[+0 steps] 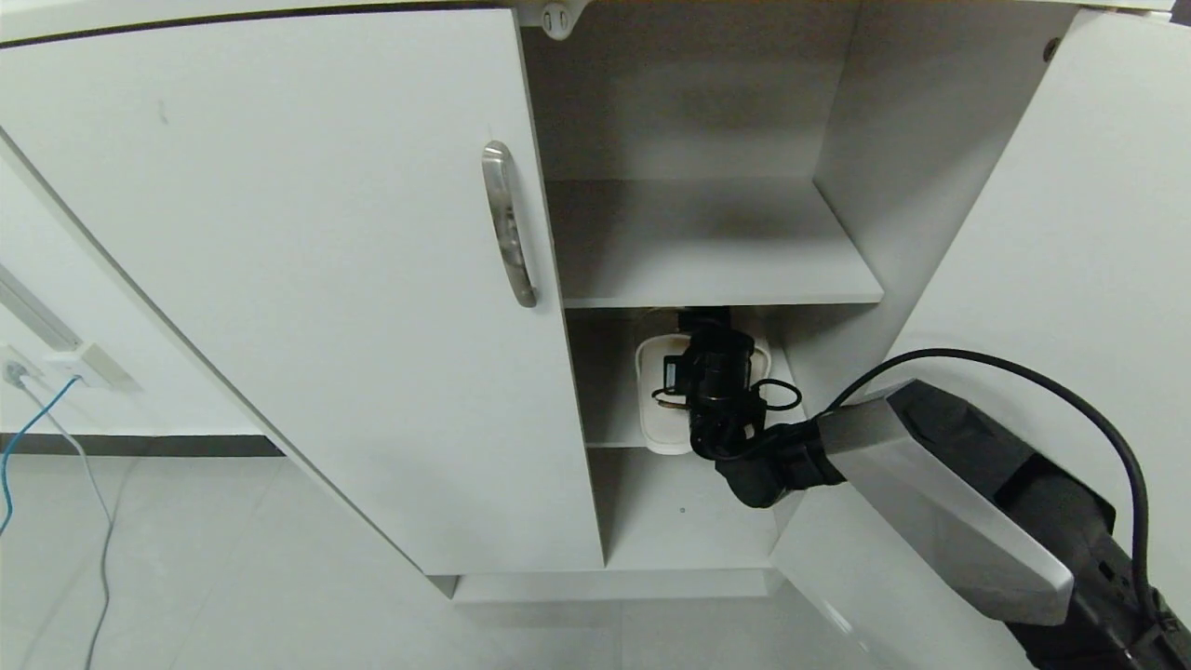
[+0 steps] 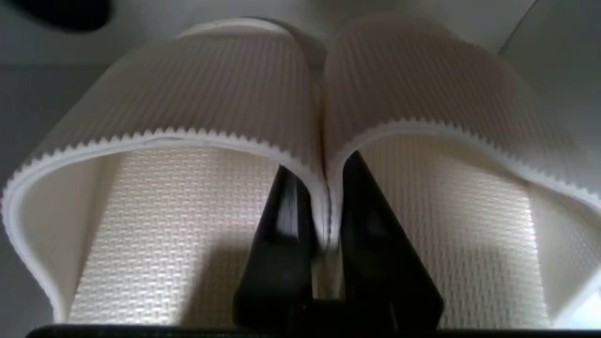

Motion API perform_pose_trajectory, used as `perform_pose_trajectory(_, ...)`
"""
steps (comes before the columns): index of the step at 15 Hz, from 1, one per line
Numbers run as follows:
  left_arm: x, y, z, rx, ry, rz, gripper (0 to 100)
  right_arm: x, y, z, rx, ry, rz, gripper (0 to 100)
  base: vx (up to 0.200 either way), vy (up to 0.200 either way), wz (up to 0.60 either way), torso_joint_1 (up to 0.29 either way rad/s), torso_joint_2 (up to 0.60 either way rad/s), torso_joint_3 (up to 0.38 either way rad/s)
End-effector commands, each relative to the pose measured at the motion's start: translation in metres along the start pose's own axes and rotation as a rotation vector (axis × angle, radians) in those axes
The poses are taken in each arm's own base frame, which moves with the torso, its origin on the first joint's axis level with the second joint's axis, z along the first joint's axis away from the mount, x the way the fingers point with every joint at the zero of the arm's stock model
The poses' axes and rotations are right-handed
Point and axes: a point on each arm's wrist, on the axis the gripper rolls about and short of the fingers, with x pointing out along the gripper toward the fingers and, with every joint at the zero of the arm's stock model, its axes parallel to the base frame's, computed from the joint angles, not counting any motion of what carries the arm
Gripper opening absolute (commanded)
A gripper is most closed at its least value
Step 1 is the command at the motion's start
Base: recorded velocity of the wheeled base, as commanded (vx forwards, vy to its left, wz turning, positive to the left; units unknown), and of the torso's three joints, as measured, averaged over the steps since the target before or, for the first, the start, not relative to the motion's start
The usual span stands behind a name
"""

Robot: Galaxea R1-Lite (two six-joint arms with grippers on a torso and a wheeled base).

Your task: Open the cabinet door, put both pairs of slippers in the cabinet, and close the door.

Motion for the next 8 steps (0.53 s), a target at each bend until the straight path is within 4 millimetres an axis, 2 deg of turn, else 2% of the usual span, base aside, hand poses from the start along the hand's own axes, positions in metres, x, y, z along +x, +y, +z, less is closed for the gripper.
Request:
perform_pose_trajectory(1, 0.0000, 0.0000, 0.0003, 0.000, 0.000, 0.000, 0, 0.0135, -0.0032, -0.0161, -0.029, -0.001, -0.020, 0, 0.000, 0.000, 0.00, 0.000, 0.00, 0.000)
perform_pose_trajectory(3, 0.0000, 0.0000, 0.0003, 0.000, 0.000, 0.000, 0, 0.0210, -0.0050, -0.0210, -0.027, -0.012, -0.031, 0, 0.000, 0.000, 0.00, 0.000, 0.00, 0.000)
perform_pose_trajectory(7, 0.0000, 0.0000, 0.0003, 0.000, 0.000, 0.000, 0, 0.0216, -0.0045, -0.0194, -0.026, -0.012, -0.026, 0, 0.000, 0.000, 0.00, 0.000, 0.00, 0.000)
perform_pose_trajectory(8, 0.0000, 0.0000, 0.0003, 0.000, 0.000, 0.000, 0, 0.0213, -0.0047, -0.0181, -0.025, -0.013, -0.026, 100, 0.000, 0.000, 0.00, 0.000, 0.00, 0.000)
